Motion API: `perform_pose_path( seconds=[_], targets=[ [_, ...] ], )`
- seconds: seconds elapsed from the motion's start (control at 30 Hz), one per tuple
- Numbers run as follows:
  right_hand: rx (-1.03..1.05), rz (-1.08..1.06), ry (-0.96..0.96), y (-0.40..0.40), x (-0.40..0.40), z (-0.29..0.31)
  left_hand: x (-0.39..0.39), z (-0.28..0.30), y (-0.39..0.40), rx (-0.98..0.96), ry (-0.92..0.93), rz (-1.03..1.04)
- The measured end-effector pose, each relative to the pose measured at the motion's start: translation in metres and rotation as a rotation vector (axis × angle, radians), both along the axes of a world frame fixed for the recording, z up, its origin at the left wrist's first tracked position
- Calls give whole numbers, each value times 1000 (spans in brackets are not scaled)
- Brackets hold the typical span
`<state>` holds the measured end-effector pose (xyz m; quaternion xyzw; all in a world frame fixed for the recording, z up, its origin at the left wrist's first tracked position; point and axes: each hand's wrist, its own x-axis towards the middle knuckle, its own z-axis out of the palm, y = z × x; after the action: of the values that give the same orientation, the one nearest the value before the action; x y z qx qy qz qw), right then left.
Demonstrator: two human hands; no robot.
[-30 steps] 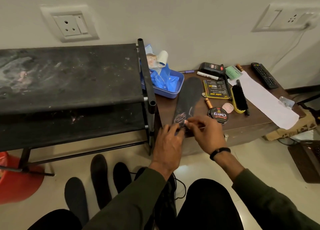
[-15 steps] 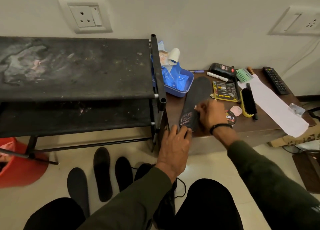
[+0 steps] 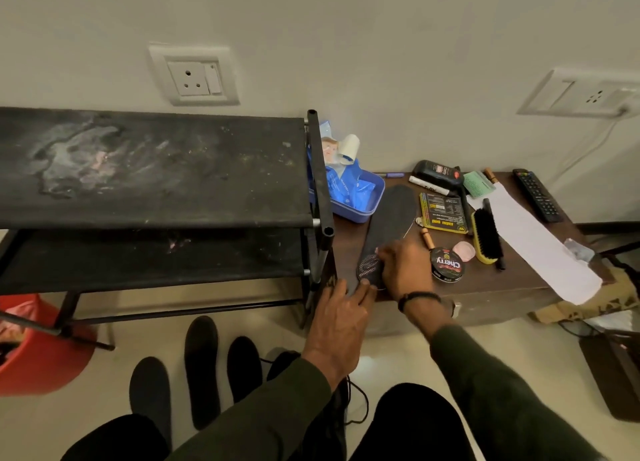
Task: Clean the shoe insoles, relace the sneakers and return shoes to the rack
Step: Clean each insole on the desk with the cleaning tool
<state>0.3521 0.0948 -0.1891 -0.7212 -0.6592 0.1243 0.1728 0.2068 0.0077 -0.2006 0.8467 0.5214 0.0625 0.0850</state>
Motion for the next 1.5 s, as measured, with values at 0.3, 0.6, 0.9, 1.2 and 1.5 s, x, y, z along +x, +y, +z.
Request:
perform_pose_path(
  seconds=[0.3, 0.6, 0.9, 1.2, 1.5],
  targets=[
    [70, 124, -62, 22, 3, -1, 3, 13, 0, -24, 135, -26],
    [64, 308, -51, -8, 9, 4, 7, 18, 0, -88, 129, -25],
    [21, 444, -111, -20, 6, 9, 11, 26, -10, -134, 120, 12],
    [-3, 424, -120, -17, 1, 4, 14, 23, -13, -107, 151, 29],
    [-21, 377, -169, 3, -5, 6, 18, 31, -13, -44, 203, 29]
  ],
)
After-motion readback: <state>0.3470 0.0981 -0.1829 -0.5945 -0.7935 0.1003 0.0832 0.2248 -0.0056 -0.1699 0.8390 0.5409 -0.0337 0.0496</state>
